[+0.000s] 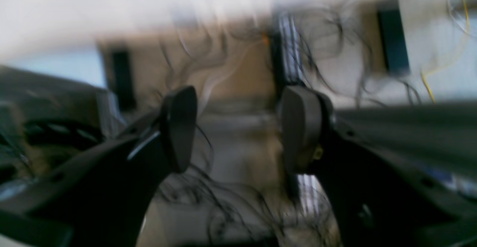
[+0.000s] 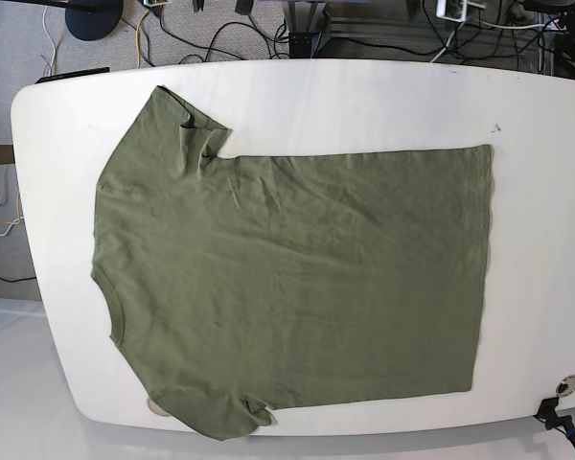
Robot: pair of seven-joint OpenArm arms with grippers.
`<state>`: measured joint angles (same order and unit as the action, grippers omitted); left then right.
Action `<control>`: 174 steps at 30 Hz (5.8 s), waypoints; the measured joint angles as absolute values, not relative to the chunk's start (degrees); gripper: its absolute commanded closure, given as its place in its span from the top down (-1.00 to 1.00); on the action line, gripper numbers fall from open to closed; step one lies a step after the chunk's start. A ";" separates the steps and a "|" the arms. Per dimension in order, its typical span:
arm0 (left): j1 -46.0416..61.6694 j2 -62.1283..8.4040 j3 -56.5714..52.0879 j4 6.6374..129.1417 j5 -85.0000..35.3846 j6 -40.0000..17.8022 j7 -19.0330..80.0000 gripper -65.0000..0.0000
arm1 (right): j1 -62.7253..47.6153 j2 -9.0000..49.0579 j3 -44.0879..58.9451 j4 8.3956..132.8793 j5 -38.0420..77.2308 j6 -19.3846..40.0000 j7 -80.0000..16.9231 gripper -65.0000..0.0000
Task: Fold the T-shirt properly
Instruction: 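Lower both grippers onto the two hem corners of the green T-shirt, then grasp the hem corners with both grippers and lift them, then pull the lifted hem back toward the robot with both grippers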
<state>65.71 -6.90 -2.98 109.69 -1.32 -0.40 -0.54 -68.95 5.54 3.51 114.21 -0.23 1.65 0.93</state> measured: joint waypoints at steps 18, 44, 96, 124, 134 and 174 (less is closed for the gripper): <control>46.92 -18.81 -10.85 112.73 -50.24 0.64 5.28 0.04 | -47.22 10.85 16.49 114.69 53.69 6.66 -16.12 0.18; 38.39 -21.32 -21.06 105.38 -65.14 0.69 27.92 0.04 | -32.27 7.79 28.18 95.70 69.36 8.27 -42.15 0.18; 17.28 -21.02 -15.68 84.58 -64.86 0.43 39.64 -1.00 | -30.37 7.64 24.32 94.30 67.02 10.28 -43.77 -1.00; 45.06 -21.23 -35.14 110.10 -65.30 0.01 61.76 -1.00 | -56.66 7.66 29.28 114.13 68.40 12.03 -44.10 -1.00; 32.88 -21.34 -35.44 110.15 -73.58 0.03 62.17 -1.00 | -40.69 13.39 29.21 114.32 68.01 12.25 -44.88 -1.00; -1.58 -20.73 -35.48 80.58 -68.03 0.21 62.15 -1.00 | 4.97 15.66 16.14 86.00 55.24 11.99 -48.18 -1.00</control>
<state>-1.58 -20.73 -35.48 80.58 -68.03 0.21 62.15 4.97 15.66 16.14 86.00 55.24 11.99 -48.18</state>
